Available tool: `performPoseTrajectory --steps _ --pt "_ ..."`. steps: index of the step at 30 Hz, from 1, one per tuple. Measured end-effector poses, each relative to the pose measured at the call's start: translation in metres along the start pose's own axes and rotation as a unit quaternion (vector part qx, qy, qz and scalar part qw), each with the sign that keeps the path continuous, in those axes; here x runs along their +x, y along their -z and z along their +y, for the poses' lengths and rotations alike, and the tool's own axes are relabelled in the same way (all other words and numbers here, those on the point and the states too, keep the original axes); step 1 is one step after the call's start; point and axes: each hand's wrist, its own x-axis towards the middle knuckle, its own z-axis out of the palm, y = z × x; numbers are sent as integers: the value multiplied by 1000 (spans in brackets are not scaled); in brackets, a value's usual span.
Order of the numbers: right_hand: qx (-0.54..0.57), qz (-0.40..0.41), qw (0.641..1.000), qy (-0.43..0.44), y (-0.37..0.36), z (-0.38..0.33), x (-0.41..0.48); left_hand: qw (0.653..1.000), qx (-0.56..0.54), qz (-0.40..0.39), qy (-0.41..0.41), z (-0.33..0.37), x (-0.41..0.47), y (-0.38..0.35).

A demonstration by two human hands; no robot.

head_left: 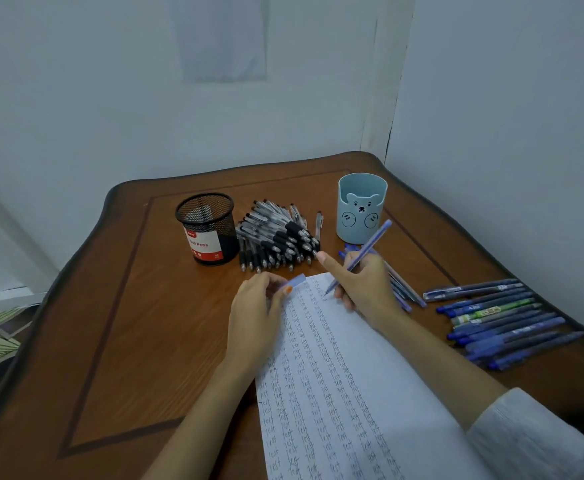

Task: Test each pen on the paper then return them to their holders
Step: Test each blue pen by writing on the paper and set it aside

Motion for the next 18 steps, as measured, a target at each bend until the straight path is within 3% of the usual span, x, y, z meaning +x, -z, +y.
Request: performPoseTrajectory --steps 7,18 --pt "-68 -1 995 68 1 6 1 1000 18 8 -4 1 0 -1" --pt "-80 -30 994 61 0 10 2 999 34 5 -10 4 1 0"
